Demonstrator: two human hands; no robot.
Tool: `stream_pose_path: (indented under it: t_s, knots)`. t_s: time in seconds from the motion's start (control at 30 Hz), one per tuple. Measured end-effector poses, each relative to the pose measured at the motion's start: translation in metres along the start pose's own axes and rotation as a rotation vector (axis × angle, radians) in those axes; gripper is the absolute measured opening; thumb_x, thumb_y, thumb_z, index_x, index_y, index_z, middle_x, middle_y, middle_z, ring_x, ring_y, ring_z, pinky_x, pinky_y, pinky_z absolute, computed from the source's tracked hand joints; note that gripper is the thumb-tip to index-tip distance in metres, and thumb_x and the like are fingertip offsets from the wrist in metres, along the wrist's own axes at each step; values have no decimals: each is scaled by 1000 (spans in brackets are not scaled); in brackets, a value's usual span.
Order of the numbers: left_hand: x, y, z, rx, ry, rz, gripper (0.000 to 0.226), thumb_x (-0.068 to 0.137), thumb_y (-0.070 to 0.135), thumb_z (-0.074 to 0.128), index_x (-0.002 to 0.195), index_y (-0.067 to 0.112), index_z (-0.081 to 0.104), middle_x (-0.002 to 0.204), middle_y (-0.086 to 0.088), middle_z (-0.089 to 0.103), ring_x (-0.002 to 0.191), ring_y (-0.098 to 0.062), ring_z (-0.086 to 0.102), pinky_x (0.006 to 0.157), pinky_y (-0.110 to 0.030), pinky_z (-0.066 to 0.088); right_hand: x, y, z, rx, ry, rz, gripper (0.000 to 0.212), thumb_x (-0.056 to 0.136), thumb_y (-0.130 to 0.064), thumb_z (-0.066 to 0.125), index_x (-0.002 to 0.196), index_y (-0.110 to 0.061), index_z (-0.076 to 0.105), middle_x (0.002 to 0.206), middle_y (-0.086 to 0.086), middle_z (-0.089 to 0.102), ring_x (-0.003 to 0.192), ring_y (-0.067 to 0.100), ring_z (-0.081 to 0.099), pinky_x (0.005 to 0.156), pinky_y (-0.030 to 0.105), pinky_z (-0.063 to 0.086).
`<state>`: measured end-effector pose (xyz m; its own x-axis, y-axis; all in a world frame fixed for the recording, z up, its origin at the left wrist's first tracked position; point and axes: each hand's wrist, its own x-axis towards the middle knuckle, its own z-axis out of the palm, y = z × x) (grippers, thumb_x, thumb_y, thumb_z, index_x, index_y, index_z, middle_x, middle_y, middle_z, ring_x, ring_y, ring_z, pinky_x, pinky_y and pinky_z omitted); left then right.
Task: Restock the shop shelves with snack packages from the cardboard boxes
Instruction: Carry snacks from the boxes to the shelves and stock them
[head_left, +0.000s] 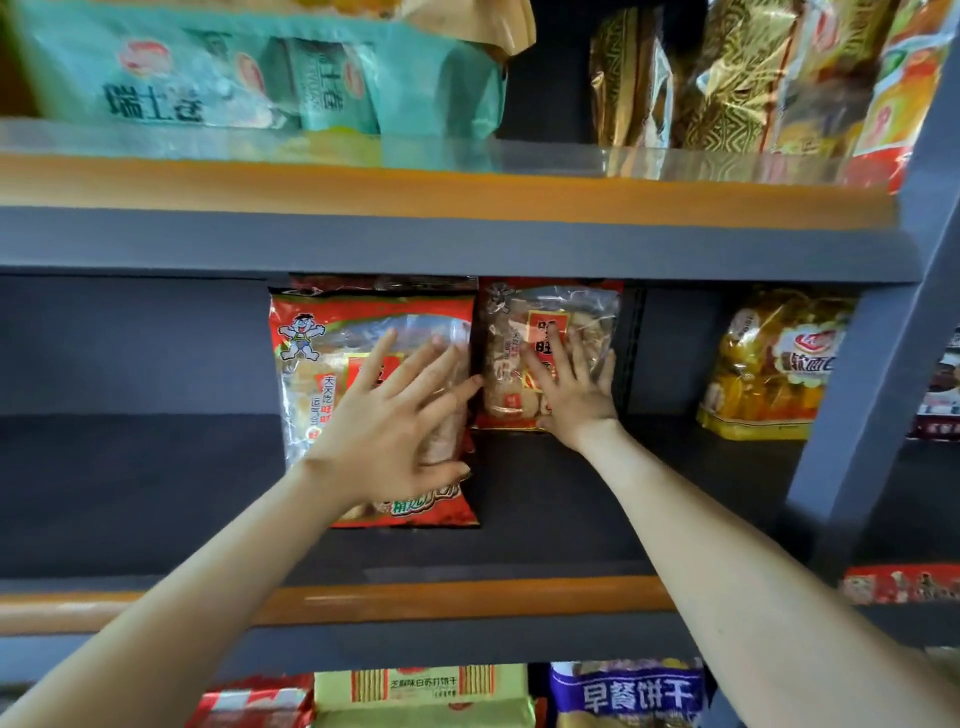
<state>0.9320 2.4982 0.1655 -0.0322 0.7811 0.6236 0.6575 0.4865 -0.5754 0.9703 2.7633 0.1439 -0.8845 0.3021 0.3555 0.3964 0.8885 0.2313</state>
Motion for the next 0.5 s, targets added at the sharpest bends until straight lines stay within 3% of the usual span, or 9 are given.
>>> stream_pose_path:
  t_s: [0.23, 0.37, 0.43, 0.5]
  knots:
    - [1, 0, 8, -25, -72, -36, 79, 82, 70, 38, 144, 21, 39, 152, -15, 34, 141, -33, 31, 114, -53, 16, -3, -6, -8, -75, 12, 19, 105, 88, -56, 52, 136, -28, -36, 140, 9, -46, 132, 27, -41, 110, 67, -6]
    - [-4, 3, -3, -83, -48, -46, 77, 85, 68, 38, 144, 19, 41, 151, -16, 37, 139, -32, 35, 115, -52, 19, -18, -21, -25, 127, 9, -10, 107, 85, -47, 63, 147, -31, -22, 147, 0, -40, 136, 22, -38, 111, 59, -12]
    - [-12, 4, -13, -126, -27, -108, 70, 86, 62, 40, 138, 17, 51, 147, -17, 42, 135, -33, 41, 114, -51, 22, -29, -34, -38, 297, 43, 9, 96, 87, -38, 64, 151, -29, -7, 157, 0, -24, 144, 23, -24, 116, 54, -4]
    - [-25, 5, -27, -163, -34, -202, 59, 86, 49, 44, 130, 13, 58, 141, -20, 48, 130, -36, 47, 113, -49, 26, -48, -47, -58, 466, 87, 40, 79, 89, -29, 63, 151, -24, 15, 160, 3, 2, 146, 28, 4, 117, 49, 13]
